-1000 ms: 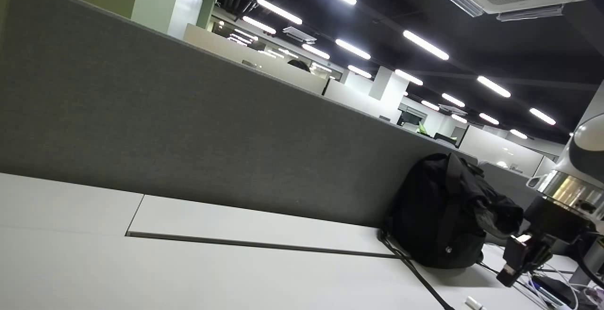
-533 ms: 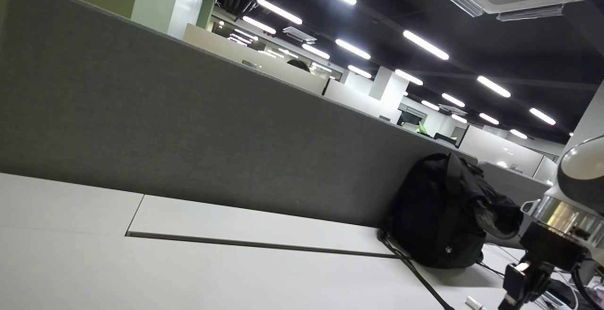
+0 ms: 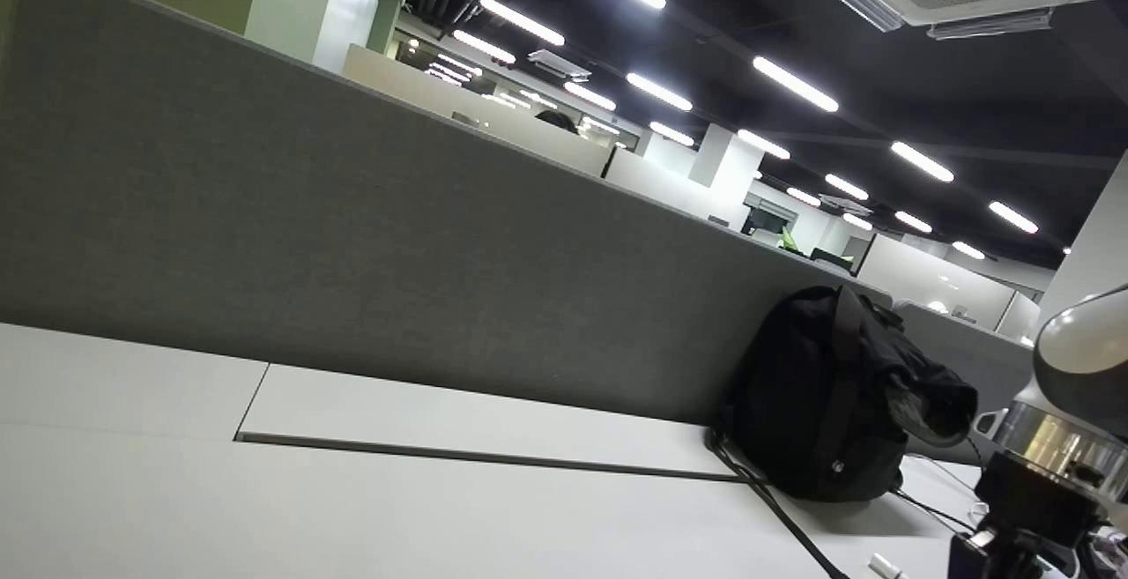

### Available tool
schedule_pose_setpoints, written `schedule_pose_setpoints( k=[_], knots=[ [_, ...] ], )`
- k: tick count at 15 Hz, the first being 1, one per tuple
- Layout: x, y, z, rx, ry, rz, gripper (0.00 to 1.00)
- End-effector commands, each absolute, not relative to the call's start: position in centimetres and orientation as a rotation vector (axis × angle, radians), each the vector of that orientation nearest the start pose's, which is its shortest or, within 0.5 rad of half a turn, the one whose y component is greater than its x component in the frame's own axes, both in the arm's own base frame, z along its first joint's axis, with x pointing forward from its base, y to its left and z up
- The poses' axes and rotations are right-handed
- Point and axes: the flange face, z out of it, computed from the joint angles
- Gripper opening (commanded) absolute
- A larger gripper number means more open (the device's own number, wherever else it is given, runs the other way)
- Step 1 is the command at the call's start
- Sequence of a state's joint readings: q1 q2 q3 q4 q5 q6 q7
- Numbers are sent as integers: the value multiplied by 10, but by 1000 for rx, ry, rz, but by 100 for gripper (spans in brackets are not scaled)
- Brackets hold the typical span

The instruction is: Remove the silver lid from the white mug

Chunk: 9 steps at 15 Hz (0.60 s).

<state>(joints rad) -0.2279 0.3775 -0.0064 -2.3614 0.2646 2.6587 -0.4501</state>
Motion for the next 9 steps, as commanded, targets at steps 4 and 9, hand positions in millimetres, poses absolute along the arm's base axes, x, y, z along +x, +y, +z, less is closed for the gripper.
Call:
schedule_pose_setpoints(
  k=[4,9],
  knots=[
    [483,-133,154,-2994,61,61,0],
    [484,-135,148,-2978,61,60,0]
  ],
)
